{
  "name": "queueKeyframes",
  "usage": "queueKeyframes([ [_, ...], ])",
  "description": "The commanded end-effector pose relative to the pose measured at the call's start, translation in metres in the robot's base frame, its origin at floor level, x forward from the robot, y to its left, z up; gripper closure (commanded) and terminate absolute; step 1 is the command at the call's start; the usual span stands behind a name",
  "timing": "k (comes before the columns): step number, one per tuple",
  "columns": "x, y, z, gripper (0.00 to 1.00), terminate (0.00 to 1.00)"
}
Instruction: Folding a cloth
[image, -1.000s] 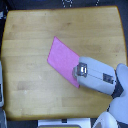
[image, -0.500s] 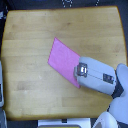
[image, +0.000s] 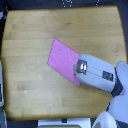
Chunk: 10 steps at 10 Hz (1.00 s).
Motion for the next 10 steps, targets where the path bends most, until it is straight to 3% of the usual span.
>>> queueKeyframes([
  [1,0.051,0.039,0.043,1.0,0.0],
  [4,0.075,0.084,0.072,1.0,0.0],
  [5,0.085,0.115,0.074,1.0,0.0],
  [10,0.092,0.218,0.059,1.0,0.0],
])
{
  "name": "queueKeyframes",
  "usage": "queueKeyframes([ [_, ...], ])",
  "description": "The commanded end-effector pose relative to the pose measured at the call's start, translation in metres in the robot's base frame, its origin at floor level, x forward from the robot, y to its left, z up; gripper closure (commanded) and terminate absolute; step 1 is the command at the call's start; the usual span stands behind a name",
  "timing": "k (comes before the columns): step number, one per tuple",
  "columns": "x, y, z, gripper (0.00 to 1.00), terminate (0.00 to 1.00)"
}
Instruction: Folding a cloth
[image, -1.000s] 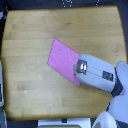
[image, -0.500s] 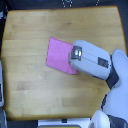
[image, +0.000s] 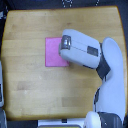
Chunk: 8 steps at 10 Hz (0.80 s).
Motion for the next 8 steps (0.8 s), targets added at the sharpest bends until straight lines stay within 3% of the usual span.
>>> queueKeyframes([
  [1,0.01,0.111,-0.008,1.0,0.0],
  [5,0.006,0.193,-0.034,1.0,0.0],
  [8,0.006,0.193,-0.044,1.0,0.0],
])
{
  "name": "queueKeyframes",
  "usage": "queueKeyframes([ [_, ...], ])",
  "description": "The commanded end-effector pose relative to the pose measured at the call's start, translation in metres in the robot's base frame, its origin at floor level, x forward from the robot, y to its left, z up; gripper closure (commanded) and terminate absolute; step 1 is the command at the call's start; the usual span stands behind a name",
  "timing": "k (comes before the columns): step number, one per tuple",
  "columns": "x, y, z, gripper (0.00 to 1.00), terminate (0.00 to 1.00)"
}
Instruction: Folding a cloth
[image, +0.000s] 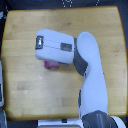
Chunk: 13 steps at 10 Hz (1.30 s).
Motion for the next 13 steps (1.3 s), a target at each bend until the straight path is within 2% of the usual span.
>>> queueKeyframes([
  [1,0.001,0.021,-0.026,1.0,0.0],
  [3,0.01,0.021,-0.033,1.0,0.0],
  [4,0.011,0.023,-0.036,0.0,0.0],
  [13,0.032,-0.002,-0.051,0.0,0.0],
])
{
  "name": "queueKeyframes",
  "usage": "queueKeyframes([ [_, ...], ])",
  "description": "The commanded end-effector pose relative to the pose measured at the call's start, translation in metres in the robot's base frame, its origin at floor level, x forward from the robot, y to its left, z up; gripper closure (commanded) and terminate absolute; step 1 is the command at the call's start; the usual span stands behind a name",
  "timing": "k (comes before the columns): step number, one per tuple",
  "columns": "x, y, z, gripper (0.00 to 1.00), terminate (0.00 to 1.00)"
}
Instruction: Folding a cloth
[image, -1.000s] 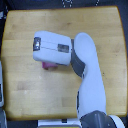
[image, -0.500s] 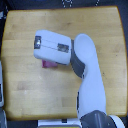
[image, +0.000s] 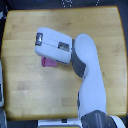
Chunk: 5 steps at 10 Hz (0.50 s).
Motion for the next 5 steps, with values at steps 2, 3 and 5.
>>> queueKeyframes([
  [2,0.0113,-0.0267,-0.0079,0.0,0.0],
  [3,0.0158,-0.0285,-0.0091,0.0,0.0],
  [5,0.0174,-0.0284,-0.0092,0.0,0.0],
])
